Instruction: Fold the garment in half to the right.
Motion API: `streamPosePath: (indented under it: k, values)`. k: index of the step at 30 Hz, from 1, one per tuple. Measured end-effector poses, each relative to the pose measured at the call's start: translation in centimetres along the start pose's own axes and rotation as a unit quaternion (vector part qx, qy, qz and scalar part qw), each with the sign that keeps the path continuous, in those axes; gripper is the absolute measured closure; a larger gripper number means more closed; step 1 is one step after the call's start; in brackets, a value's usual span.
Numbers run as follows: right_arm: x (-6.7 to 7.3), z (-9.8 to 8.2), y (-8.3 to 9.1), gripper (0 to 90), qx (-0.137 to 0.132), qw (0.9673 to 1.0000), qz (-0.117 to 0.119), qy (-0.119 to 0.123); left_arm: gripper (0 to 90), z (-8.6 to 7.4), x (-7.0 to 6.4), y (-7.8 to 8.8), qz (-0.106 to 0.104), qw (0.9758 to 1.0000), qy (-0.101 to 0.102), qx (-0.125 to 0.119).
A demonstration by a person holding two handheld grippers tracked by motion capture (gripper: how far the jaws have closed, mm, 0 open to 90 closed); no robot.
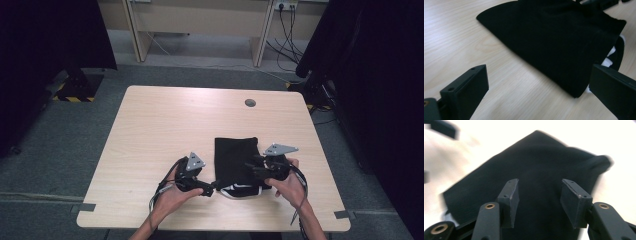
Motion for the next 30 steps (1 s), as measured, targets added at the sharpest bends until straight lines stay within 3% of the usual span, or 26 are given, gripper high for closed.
streamPosePath:
  k: [7, 9, 11, 13, 17, 20, 23, 30]
  values:
    - [0.3, -2.8, -0.3, 48.3, 0.034, 0.9994, 0.007, 0.005, 1.7, -0.5, -0.9, -2.0, -0.006, 0.9993, -0.016, 0.034]
    - [0.1, -3.5, -0.7, 48.3, 0.032, 0.9994, 0.014, -0.007, 1.9, -0.8, -0.8, -2.5, 0.005, 0.9988, -0.022, 0.044]
    - [0.1, -3.8, -1.0, 48.3, 0.021, 0.9993, 0.025, -0.021, 1.7, -1.3, -0.8, -2.7, 0.02, 0.9972, -0.043, 0.057]
    - [0.1, -3.9, -0.8, 48.3, 0.022, 0.9994, 0.021, -0.016, 1.3, -1.6, -0.9, -2.7, 0.028, 0.9954, -0.06, 0.07]
    - [0.2, -4.0, -0.7, 47.1, 0.027, 0.9995, 0.013, -0.01, 1.3, -2.1, -0.8, -2.5, 0.031, 0.994, -0.07, 0.078]
    - [0.2, -3.6, -0.5, 41.2, 0.029, 0.9993, 0.014, -0.017, 1.6, -2.6, -0.8, -2.1, 0.022, 0.995, -0.062, 0.075]
    - [0.1, -2.9, 0.1, 38.0, 0.018, 0.9998, 0.003, -0.009, 1.5, -3.3, -0.4, -1.4, 0.015, 0.9954, -0.057, 0.075]
    - [0.1, -2.5, -0.4, 31.9, 0.017, 0.9998, 0.0, -0.007, 1.0, -4.5, 0.9, 0.1, 0.02, 0.9967, -0.043, 0.066]
Point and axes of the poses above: each handheld gripper's, and its own axes: y roughly backward along the jaws, z roughly out of its top, x roughly to its left, the point moved 10 cm from there along -y, roughly forward along the jaws, and after that the axes turned 1 degree about x, right-handed, at the moved point
